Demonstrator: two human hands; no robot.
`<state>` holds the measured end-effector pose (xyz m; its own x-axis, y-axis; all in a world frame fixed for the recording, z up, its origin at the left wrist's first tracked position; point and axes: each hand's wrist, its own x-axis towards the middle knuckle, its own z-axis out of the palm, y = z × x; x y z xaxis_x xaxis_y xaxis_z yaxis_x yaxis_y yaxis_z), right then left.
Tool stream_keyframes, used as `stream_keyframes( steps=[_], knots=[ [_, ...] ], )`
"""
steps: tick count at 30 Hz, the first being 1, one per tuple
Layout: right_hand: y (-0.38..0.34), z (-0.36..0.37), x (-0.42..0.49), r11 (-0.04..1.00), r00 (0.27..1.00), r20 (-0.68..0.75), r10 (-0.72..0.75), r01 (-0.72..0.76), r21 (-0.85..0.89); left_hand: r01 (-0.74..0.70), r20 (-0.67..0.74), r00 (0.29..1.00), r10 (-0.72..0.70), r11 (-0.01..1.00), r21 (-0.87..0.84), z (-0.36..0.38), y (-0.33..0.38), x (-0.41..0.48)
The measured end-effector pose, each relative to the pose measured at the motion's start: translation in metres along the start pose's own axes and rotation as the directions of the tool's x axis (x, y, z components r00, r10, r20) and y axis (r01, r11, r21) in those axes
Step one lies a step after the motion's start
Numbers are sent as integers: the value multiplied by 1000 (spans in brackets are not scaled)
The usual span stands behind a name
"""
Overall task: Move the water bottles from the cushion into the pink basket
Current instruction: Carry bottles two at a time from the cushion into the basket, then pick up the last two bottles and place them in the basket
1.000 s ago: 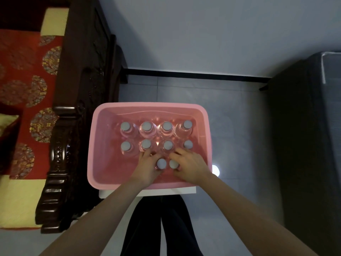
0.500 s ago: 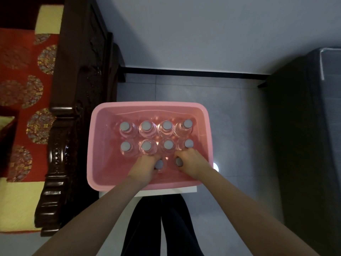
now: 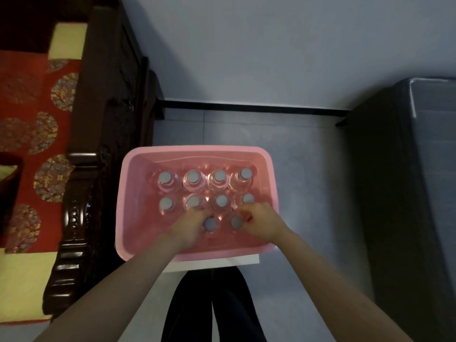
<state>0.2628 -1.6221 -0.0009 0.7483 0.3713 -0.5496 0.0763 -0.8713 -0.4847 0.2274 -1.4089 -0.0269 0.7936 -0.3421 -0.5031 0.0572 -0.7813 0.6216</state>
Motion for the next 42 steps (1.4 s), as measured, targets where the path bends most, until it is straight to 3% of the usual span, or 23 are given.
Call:
stream_keyframes(
  steps=[4,7,11,13,16,21,25,28,30,33,42],
  knots=[
    [-11,-44,-9,998,970,-236,60,-55,26,-32,-93,995,23,995,-100,-61,17,-10],
    [-27,-77,-7,1000,902,-431,17,-11,17,-33,-354,935,-33,983,-179,-118,31,-27],
    [-85,-121,2,972,799,-553,-235,188,-142,-28,-759,643,-103,987,-158,-188,43,-81],
    [-127,-135,3,929,736,-569,-367,261,-262,-14,-850,511,-133,987,-163,-209,41,-121],
    [-195,-146,-1,851,631,-572,-525,375,-368,6,-908,379,-181,981,-193,-227,25,-191],
    [-325,-133,-13,708,514,-491,-704,563,-426,104,-952,111,-286,956,-275,-239,-17,-339],
    [-440,-80,-28,576,445,-383,-810,730,-369,163,-904,-163,-395,893,-420,-220,-60,-477],
    [-516,-28,-37,532,473,-278,-836,823,-199,160,-819,-331,-469,827,-538,-197,-95,-568],
    [-561,13,-44,501,473,-210,-856,859,-108,159,-763,-406,-502,784,-601,-178,-121,-625],
    [-623,74,-54,494,482,-179,-858,869,-29,168,-723,-445,-529,744,-647,-154,-161,-708],
    [-757,216,-62,601,603,-156,-782,797,65,149,-702,-388,-598,710,-688,-121,-298,-866]
  ],
)
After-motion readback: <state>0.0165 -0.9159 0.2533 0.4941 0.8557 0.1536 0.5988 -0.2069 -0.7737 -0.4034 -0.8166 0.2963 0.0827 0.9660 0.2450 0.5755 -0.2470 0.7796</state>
